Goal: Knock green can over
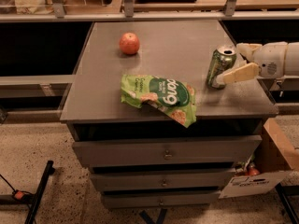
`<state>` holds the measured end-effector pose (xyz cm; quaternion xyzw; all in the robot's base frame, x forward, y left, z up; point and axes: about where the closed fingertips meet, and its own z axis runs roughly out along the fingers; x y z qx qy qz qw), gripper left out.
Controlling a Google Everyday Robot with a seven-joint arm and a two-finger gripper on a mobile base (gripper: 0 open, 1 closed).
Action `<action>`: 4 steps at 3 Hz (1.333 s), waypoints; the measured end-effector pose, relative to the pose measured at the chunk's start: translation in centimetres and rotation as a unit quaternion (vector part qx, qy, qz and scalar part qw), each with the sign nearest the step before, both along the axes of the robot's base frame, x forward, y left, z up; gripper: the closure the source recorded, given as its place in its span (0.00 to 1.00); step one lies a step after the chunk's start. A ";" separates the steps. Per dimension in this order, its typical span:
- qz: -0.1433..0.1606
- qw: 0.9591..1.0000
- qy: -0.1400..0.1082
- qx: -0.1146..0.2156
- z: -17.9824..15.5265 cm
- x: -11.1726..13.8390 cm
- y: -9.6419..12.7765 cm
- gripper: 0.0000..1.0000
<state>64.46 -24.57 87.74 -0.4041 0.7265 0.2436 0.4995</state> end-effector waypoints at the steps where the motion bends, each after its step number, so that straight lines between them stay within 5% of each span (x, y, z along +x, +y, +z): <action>1: 0.015 0.999 0.000 0.033 -1.1 0.6 1.2 0.16; 3: 0.033 0.998 0.015 0.056 -2.3 0.7 2.4 0.64; 4: 0.029 0.999 0.037 0.027 -1.4 0.7 2.1 0.87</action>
Offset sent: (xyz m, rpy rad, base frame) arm 0.0101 0.0246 -0.0262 0.1432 0.0130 0.0771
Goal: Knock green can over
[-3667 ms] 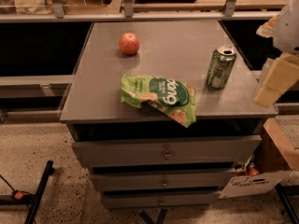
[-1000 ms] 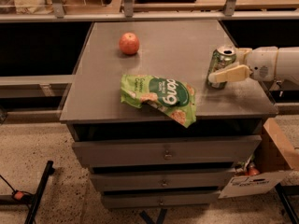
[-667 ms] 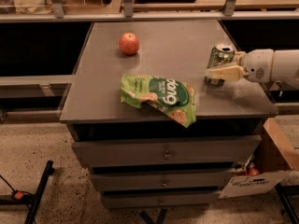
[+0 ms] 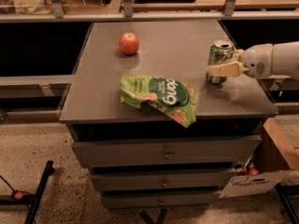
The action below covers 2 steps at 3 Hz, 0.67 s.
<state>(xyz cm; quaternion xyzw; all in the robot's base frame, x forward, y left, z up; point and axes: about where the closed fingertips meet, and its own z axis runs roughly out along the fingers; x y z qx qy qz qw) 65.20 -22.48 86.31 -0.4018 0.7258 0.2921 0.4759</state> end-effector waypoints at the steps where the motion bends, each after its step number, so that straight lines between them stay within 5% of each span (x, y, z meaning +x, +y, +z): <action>1: 0.006 0.996 0.026 -0.083 2.1 0.5 -0.3 1.00; 2: 0.018 0.979 0.057 -0.197 3.2 0.6 -0.5 1.00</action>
Offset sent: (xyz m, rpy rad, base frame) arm 0.0071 -0.0264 0.0627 -0.7139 0.1902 0.0559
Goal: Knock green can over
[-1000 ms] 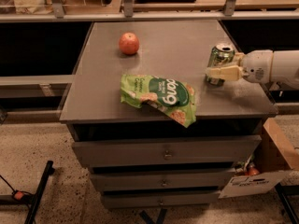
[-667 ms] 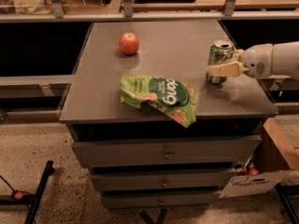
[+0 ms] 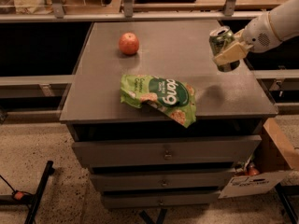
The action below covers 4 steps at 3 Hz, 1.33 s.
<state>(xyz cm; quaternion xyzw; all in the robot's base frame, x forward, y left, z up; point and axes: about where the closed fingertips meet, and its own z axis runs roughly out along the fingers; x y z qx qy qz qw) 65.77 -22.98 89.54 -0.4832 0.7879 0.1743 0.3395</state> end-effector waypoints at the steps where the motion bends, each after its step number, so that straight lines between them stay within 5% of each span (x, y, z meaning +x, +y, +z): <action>1: -0.001 0.994 0.032 -0.105 0.4 -0.4 -1.0 1.00; 2: -0.010 0.978 0.054 -0.199 0.3 -0.9 -2.6 1.00; 4: -0.018 0.954 0.086 -0.287 -1.6 -2.1 -4.5 1.00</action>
Offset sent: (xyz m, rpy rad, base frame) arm -0.0264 -0.0498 0.0074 -0.6508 0.1797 -0.0460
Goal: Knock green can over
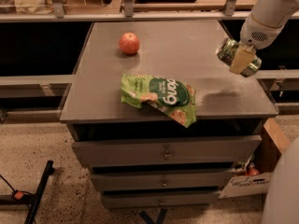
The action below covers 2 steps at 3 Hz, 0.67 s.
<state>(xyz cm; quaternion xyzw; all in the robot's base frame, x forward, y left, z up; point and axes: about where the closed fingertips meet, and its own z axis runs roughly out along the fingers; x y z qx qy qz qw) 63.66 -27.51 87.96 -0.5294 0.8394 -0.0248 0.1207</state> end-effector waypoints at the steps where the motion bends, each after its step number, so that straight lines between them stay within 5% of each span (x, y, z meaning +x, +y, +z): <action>1: -0.002 0.999 0.013 -0.030 -1.1 -0.4 -0.3 0.82; 2: -0.012 0.998 0.028 -0.059 -2.0 -0.7 -0.7 0.59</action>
Offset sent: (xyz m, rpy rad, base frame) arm -0.0166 -0.0129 -0.0260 -0.1900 0.0998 -0.0522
